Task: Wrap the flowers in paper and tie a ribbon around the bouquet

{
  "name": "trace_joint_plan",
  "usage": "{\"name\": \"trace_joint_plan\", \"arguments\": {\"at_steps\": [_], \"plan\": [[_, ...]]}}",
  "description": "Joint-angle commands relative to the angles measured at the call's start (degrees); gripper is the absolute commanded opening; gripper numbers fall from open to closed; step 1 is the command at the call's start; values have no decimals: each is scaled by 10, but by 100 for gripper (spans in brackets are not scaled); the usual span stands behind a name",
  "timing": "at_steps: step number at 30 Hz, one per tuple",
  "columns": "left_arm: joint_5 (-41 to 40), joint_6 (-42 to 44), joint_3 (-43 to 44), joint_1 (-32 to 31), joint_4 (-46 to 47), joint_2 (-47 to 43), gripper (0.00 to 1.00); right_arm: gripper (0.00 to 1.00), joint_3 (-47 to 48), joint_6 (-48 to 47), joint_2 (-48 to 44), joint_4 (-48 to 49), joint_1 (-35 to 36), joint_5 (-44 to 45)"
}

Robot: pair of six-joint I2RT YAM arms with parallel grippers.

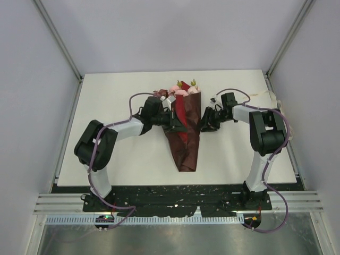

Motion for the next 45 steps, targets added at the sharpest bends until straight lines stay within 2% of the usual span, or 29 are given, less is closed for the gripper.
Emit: {"name": "trace_joint_plan", "arguments": {"at_steps": [1,6,12,13,14,16,17,18,23,29,32,35,36,38,41,42,45], "plan": [[-7,16,36,-11,4,35,0,41,14,20,23,46,3,2],[-15,33,81,-27,-13,75,0,24,-4,42,29,84,4,-40],[-21,44,113,-42,-16,121,0,18,-16,49,25,97,5,-56],[-20,46,117,-43,-16,126,1,18,-17,49,24,97,6,-57],[-19,48,121,-42,-22,131,10,18,-17,50,22,97,6,-57],[-8,53,122,-41,-23,139,36,26,-16,48,18,93,5,-61],[-8,52,118,-40,-20,139,47,35,-13,43,14,87,2,-62],[-5,50,114,-39,-12,141,55,39,-13,39,6,82,0,-61],[12,31,87,-29,35,142,75,52,-13,21,-34,57,-42,-78],[22,23,80,-28,63,146,79,79,-43,26,-79,82,-93,-119],[18,23,81,-25,64,149,77,89,-59,41,-90,115,-108,-136],[18,24,82,-22,61,153,76,99,-92,121,-93,191,-106,-159],[18,28,83,-22,58,152,76,95,-98,140,-95,266,-103,-170],[19,30,82,-21,58,153,75,95,-107,164,-96,292,-90,-163],[24,32,83,-19,57,152,76,95,-92,127,-82,279,-81,-138],[23,34,84,-19,56,152,77,95,-85,113,-76,263,-56,-119],[26,37,84,-20,57,153,77,98,-47,73,-23,233,-45,-86]]}}
